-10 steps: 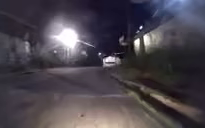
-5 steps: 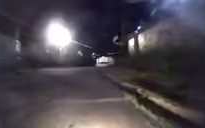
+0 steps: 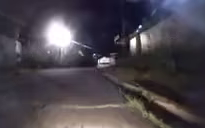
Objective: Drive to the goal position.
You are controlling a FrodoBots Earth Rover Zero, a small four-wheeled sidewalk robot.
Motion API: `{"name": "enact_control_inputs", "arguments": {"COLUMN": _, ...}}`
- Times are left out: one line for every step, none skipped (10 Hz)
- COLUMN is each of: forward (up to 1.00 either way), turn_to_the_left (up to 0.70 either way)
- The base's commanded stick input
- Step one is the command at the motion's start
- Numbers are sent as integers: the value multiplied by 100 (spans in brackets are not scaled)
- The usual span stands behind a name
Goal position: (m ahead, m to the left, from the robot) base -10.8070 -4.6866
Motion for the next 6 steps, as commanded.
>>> {"name": "enact_control_inputs", "arguments": {"forward": 30, "turn_to_the_left": 60}}
{"name": "enact_control_inputs", "arguments": {"forward": 30, "turn_to_the_left": 60}}
{"name": "enact_control_inputs", "arguments": {"forward": 30, "turn_to_the_left": 60}}
{"name": "enact_control_inputs", "arguments": {"forward": 30, "turn_to_the_left": 60}}
{"name": "enact_control_inputs", "arguments": {"forward": 30, "turn_to_the_left": 60}}
{"name": "enact_control_inputs", "arguments": {"forward": 30, "turn_to_the_left": 60}}
